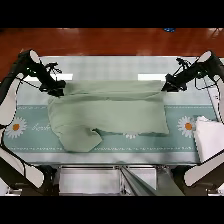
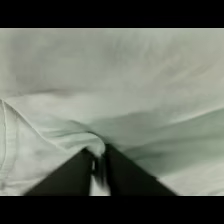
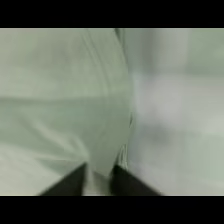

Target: Fold the shirts.

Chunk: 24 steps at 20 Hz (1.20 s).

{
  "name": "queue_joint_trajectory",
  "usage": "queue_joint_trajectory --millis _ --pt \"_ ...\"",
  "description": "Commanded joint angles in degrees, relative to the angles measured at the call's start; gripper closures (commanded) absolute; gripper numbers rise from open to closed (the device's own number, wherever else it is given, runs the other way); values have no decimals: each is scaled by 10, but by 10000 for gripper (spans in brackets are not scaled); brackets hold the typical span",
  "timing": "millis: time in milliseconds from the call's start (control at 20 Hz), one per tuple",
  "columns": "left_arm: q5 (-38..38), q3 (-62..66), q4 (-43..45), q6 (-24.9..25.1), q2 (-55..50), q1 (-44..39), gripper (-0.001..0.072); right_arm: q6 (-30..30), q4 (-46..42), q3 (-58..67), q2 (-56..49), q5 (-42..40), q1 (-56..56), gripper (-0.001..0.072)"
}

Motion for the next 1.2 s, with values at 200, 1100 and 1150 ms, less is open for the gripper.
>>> queue_joint_trajectory --millis 200,1100,1150 --pt "-81 -10 46 -45 42 12 199 34 -121 -15 73 53 -17 302" --pt "177 -674 -201 48 423 209 200 -152 206 -640 562 -141 -150 303" --pt "187 -685 -201 47 423 196 200 -152 212 -640 562 -141 -150 303"
